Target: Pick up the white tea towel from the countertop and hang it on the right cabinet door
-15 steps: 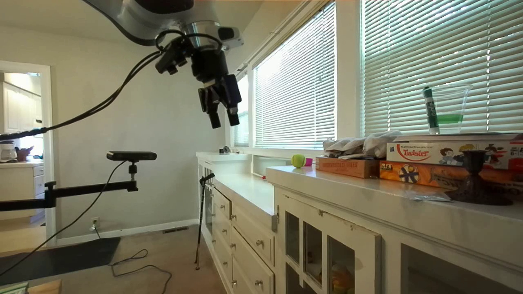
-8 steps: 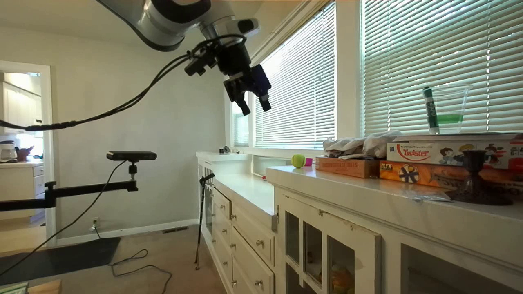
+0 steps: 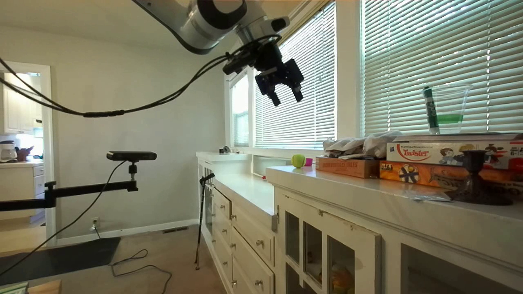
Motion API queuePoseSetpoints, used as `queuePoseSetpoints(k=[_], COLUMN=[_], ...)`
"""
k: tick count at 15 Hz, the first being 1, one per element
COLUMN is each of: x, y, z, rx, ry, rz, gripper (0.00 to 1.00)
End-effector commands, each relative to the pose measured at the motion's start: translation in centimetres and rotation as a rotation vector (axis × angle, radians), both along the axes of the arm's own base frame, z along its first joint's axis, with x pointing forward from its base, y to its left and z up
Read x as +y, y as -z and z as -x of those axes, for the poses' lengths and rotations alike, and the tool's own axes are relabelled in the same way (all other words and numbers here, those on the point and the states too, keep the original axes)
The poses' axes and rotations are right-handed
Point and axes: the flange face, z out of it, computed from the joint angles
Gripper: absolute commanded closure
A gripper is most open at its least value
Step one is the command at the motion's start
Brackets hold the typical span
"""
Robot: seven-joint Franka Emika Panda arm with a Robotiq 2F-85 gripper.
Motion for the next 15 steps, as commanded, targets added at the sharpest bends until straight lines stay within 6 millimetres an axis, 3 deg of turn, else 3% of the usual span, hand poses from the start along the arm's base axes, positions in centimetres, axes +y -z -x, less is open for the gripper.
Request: queuePoseSetpoints(k=[1,7,8,9,12,15], x=[0.3,0.7,0.7,0.5,0.4,0.3], y=[-0.6,-0.3,-0.6,-0.1,0.0,0.2], z=[-5.4,-12.5,-13.0,-10.7,-12.4,-12.6], rx=[-0.006,0.014,0.017,0.006,0.009,0.007], ry=[0.002,-0.008,-0.007,-0.016,-0.015,0.006], rz=[0.01,0.01,0.002,0.002,0.001,0.01], gripper=[0.0,0.0,0.0,0.0,0.0,0.0])
